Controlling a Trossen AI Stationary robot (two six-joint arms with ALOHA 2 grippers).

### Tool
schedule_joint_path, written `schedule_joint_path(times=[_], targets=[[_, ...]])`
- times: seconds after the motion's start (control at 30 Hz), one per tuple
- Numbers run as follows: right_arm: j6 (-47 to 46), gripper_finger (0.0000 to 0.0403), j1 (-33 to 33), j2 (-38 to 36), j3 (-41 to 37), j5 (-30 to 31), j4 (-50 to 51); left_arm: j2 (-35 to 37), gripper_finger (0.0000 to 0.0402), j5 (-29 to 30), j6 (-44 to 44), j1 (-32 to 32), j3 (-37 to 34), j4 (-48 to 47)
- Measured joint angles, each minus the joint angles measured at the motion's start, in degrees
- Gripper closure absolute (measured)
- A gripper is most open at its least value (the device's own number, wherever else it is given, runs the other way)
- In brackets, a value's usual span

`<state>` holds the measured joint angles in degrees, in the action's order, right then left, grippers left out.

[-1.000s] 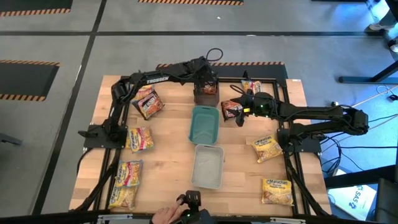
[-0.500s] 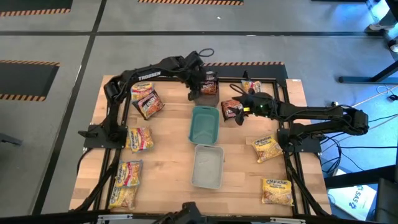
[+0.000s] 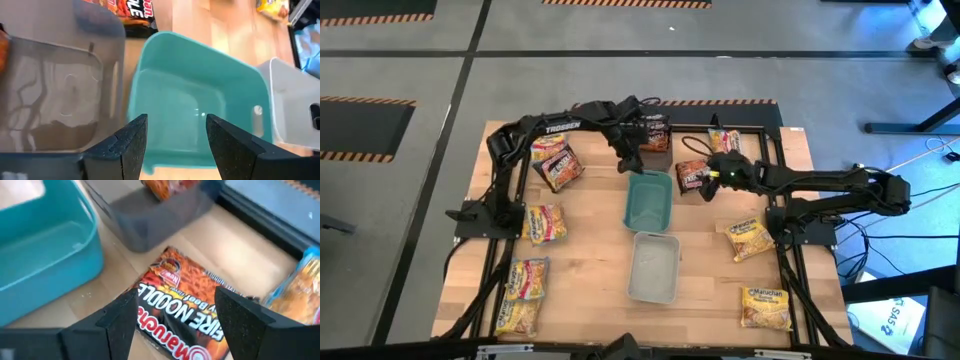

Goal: Sort Maruchan noodles
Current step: Put the black noodle pack into the black bin

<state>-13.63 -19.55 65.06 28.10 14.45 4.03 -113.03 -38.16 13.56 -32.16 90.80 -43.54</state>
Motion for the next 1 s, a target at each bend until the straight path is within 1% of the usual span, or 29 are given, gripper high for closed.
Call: schedule_joint_path(times=[0.1,0.23,0.37,0.47,0.6,0.73,0.8,0.87,0.93,1.0], targets=[[-3.1,0.0159,0.0,4.0,0.0,1.3,-1.5,0.0,0.0205,2.4,-3.1,2.0,-0.6,0.8],[-6.1,0.0159,0.0,9.5,0.0,5.5,-4.1,0.0,0.0205,9.2,-6.2,5.3,-0.6,1.1],[-8.8,0.0159,0.0,13.1,0.0,6.5,-4.3,0.0,0.0205,15.3,-9.0,8.5,-0.6,-0.2],[-8.5,0.0159,0.1,14.4,0.0,3.1,-2.6,0.0,0.0205,19.1,-10.7,11.3,-0.6,-0.9],[-3.6,0.0159,1.1,13.7,0.4,-1.5,1.6,0.1,0.0205,23.6,-13.6,15.6,-0.6,-1.0],[2.3,0.0159,6.3,12.5,0.4,-2.7,7.6,0.8,0.0205,29.6,-16.9,20.3,-0.5,-0.6],[3.0,0.0159,9.8,12.1,0.5,-2.7,9.5,1.5,0.0205,33.1,-18.8,22.8,-0.7,-1.4],[3.3,0.0159,13.5,11.9,0.5,-2.7,10.7,2.1,0.0205,36.7,-20.1,25.3,-0.5,-0.2],[3.6,0.0159,17.6,11.9,0.5,-2.6,11.1,3.3,0.0205,39.8,-22.4,27.3,-0.6,-1.5],[4.0,0.0159,21.7,11.9,0.5,-2.9,11.5,4.4,0.0205,42.5,-24.0,29.4,-0.6,0.6]])
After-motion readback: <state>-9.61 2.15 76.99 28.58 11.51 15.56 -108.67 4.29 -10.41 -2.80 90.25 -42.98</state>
